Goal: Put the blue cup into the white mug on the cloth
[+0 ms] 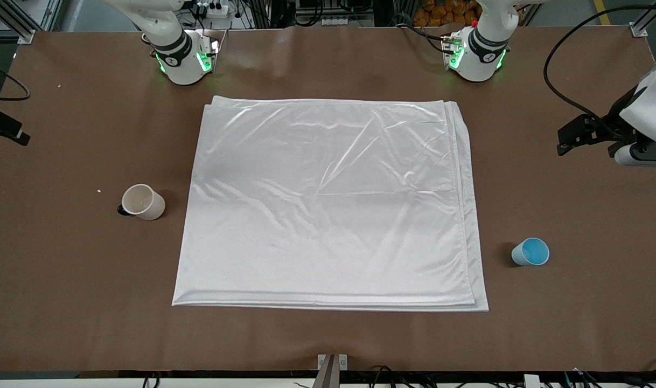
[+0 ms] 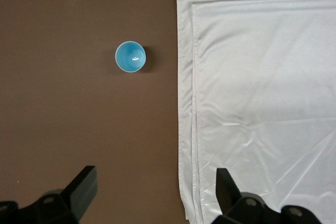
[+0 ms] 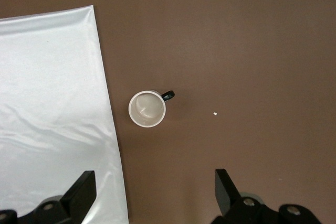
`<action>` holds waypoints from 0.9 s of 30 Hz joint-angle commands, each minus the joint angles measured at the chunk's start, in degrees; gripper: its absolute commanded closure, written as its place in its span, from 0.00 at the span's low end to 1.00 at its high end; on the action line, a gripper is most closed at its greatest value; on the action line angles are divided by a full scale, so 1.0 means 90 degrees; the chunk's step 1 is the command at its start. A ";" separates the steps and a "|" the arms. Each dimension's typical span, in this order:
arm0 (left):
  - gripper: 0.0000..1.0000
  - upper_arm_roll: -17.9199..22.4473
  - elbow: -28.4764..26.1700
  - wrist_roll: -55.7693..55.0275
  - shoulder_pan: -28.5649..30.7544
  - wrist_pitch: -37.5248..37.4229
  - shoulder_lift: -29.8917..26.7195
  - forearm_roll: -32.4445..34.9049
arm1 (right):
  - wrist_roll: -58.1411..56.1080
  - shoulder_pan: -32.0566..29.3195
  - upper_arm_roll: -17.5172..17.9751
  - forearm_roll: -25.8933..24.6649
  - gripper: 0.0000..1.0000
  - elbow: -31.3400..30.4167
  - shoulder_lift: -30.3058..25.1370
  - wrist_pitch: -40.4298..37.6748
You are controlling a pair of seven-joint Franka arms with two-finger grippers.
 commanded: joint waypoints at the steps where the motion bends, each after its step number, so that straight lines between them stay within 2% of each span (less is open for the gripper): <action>1: 0.00 -0.0018 0.0076 0.0121 0.0034 -0.0128 -0.0015 -0.0108 | -0.0051 0.0033 0.0088 0.0130 0.00 -0.0241 -0.0200 0.0081; 16: 0.00 -0.0037 0.0066 0.0121 -0.0073 -0.0128 0.0063 0.0038 | -0.0051 0.0219 0.0098 0.0120 0.00 -0.0369 -0.0288 0.0110; 21: 0.00 -0.0076 0.0085 0.0082 -0.0259 -0.0118 0.0287 0.0682 | -0.0051 0.0209 0.0088 0.0120 0.00 -0.0486 -0.0239 0.0266; 27: 0.00 0.0051 0.0105 0.0199 -0.0035 0.0066 0.0746 0.0625 | -0.0090 0.0219 0.0088 0.0062 0.00 -0.0642 -0.0259 0.0471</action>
